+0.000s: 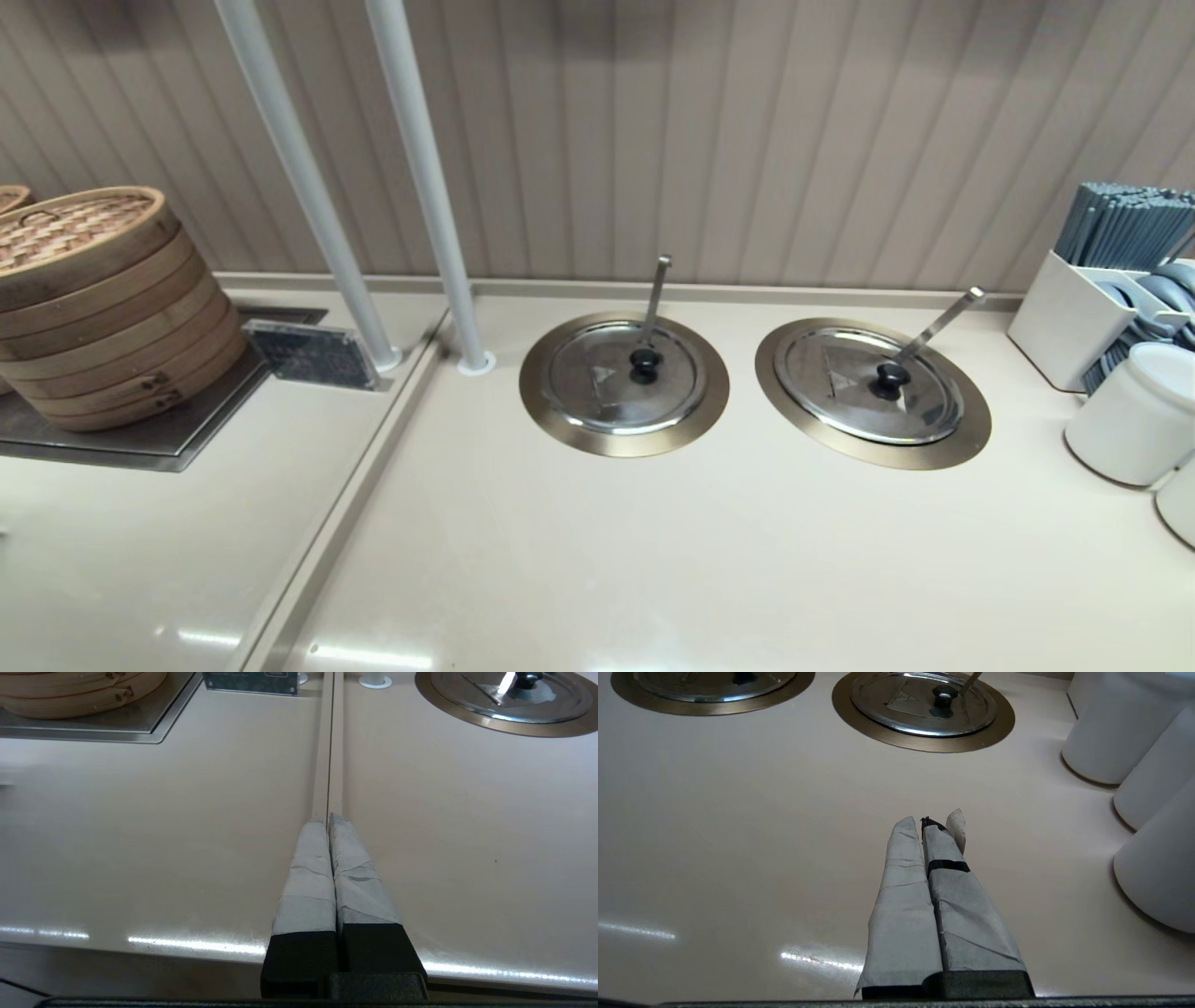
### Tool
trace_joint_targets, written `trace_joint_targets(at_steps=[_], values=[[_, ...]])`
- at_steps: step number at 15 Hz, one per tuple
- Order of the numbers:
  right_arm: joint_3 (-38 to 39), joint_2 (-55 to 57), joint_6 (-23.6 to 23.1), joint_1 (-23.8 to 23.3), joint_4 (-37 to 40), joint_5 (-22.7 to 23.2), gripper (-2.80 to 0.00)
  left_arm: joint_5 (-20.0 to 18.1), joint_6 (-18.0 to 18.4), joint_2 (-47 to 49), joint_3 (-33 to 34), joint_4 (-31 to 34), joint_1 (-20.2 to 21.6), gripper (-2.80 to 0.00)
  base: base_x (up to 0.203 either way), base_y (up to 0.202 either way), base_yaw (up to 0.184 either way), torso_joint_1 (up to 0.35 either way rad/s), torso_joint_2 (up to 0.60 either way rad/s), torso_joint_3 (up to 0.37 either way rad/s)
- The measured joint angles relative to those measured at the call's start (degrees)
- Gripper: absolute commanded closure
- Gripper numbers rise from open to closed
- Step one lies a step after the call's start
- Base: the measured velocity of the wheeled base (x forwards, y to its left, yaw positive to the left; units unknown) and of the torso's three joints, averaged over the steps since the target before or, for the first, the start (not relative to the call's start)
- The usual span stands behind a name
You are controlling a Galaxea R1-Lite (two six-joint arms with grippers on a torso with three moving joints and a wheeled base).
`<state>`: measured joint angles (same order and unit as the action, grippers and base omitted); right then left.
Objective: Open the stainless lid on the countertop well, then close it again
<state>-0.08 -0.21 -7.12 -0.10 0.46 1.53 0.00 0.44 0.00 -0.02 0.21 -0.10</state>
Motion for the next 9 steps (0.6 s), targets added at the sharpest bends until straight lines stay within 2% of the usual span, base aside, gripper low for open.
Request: trace_joint_targets(at_steps=[1,4,9], values=[[0.0,0.0,-0.3,0.0,0.1,0.2,0.0,0.0,0.0,0.0,0.0,0.0,0.0,0.0,0.0,0.0,0.0,0.0,0.0,0.0],[0.1,0.0,4.5,0.0,-0.2,0.0,0.0,0.0,0.0,0.0,0.0,0.0,0.0,0.0,0.0,0.0,0.0,0.0,0.0,0.0],[0.1,0.0,4.6,0.0,-0.2,-0.1,0.0,0.0,0.0,0.0,0.0,0.0,0.0,0.0,0.0,0.0,0.0,0.0,0.0,0.0]])
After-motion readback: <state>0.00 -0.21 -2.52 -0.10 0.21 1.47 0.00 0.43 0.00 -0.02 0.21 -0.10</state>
